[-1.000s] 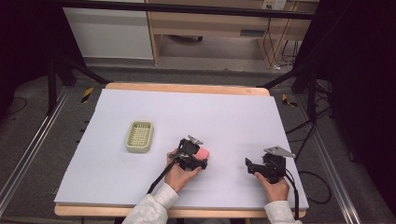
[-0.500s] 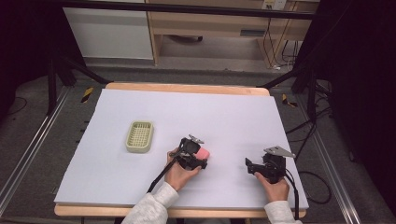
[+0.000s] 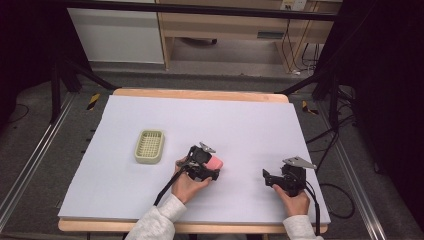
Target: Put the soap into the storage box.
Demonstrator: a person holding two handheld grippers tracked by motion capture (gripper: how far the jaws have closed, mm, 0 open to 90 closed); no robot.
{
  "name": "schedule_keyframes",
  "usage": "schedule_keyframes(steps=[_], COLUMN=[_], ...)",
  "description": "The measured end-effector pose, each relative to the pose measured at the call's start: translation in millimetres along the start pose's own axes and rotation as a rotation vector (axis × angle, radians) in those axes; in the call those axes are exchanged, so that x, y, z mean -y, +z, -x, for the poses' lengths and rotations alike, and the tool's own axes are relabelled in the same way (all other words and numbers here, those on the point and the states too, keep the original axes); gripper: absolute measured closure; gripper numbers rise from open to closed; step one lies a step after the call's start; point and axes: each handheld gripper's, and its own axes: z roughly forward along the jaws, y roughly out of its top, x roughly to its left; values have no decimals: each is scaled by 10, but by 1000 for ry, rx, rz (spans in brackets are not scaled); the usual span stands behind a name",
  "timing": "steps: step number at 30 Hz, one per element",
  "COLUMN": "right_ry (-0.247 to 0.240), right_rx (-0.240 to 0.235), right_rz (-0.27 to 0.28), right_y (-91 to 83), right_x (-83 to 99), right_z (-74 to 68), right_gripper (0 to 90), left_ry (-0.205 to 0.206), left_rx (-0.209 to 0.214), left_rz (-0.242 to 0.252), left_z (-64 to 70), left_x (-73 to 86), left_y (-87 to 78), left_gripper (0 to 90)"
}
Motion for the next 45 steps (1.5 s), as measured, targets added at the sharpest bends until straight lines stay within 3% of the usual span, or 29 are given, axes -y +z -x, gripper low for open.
schedule_keyframes(steps=[11,25,37,45], right_ry=[-2,-3,4,3], right_rx=[4,3,6,6], right_rz=[0,0,-1,-1], right_y=[6,5,6,7], right_x=[2,2,0,1], right_z=[-2,-4,-14,-14], right_gripper=[91,91,91,91], left_ry=[1,-18,-35,-68], left_rx=[5,1,-20,-39], left_rz=[38,65,82,99], left_z=[-104,-207,-367,-526], left_x=[28,46,76,125], left_y=[-233,-386,-508,-608], left_gripper=[370,370,370,370])
